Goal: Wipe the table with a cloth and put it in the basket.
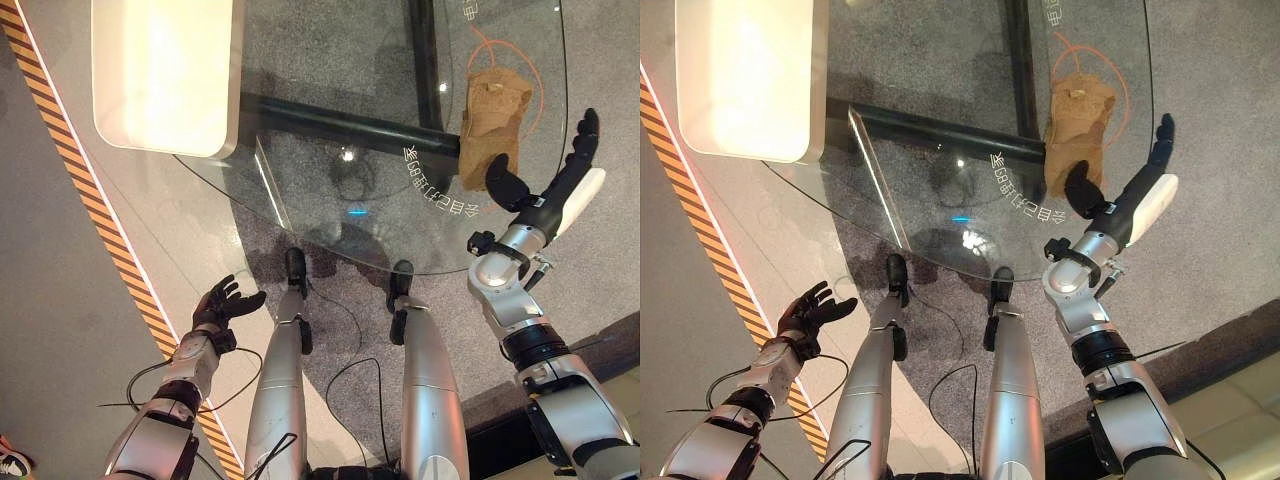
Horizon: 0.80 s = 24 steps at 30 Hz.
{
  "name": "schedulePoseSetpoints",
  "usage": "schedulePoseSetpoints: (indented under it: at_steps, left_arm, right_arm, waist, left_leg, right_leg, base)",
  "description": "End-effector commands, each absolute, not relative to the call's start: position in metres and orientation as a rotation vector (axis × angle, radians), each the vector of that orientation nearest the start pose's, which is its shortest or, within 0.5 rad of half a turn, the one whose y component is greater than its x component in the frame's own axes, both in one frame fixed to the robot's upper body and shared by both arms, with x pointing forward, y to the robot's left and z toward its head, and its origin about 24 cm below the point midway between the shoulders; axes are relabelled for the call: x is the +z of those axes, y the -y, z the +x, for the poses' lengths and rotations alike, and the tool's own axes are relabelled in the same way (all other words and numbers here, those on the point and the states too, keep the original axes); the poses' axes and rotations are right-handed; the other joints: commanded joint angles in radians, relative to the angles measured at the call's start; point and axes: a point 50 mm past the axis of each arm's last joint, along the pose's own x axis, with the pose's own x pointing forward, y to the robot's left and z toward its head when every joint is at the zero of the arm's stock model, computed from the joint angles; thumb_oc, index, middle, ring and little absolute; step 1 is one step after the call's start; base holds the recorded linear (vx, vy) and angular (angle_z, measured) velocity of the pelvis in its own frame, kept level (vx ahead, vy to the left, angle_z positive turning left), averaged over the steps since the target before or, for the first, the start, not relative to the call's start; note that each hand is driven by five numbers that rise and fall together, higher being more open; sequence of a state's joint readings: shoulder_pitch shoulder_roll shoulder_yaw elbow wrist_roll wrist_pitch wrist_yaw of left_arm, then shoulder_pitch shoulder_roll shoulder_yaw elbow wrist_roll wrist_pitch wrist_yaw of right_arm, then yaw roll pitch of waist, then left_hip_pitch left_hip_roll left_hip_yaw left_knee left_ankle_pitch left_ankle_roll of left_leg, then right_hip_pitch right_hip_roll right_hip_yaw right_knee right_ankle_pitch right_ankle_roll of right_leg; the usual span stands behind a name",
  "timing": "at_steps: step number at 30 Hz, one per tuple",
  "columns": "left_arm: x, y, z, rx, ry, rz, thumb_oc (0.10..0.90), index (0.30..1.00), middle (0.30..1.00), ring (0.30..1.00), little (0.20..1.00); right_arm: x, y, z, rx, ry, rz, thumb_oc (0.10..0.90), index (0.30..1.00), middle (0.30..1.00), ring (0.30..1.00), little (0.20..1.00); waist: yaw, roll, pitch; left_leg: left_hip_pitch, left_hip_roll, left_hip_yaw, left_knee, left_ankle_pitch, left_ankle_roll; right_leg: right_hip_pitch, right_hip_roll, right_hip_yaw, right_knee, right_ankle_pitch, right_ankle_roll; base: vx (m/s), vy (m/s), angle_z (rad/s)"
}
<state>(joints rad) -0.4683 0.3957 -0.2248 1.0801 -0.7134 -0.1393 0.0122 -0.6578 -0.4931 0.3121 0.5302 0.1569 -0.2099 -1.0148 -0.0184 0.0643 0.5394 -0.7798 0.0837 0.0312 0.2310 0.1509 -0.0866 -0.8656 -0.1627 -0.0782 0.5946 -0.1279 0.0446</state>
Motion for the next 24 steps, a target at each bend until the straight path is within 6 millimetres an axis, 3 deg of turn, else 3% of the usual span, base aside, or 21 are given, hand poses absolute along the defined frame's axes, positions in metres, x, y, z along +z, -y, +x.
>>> schedulePoseSetpoints:
  at_steps: [1, 24]
  left_arm:
    - [-0.054, -0.26, 0.272, 0.291, -0.499, -0.145, 0.8, 0.9, 0.9, 0.9, 0.9]
    - [-0.056, -0.252, 0.276, 0.239, -0.527, -0.113, 0.8, 0.9, 0.9, 0.9, 0.9]
  right_arm:
    - [0.193, 0.219, 0.344, -0.769, 0.628, -0.237, 0.8, 0.9, 0.9, 0.9, 0.9]
    - [0.202, 0.215, 0.376, -0.752, 0.419, -0.198, 0.8, 0.9, 0.9, 0.9, 0.9]
  waist:
    - [-0.004, 0.013, -0.019]
    - [0.034, 0.037, -0.019]
  left_leg:
    - [-0.003, -0.037, 0.003, 0.136, -0.147, 0.027]
    - [0.024, -0.045, 0.008, 0.126, -0.141, 0.031]
  right_leg:
    - [0.074, 0.017, -0.003, -0.193, 0.081, 0.01]
    - [0.086, 0.008, -0.024, -0.172, 0.073, 0.001]
  base:
    - [0.0, 0.0, 0.0]
    - [0.0, 0.0, 0.0]
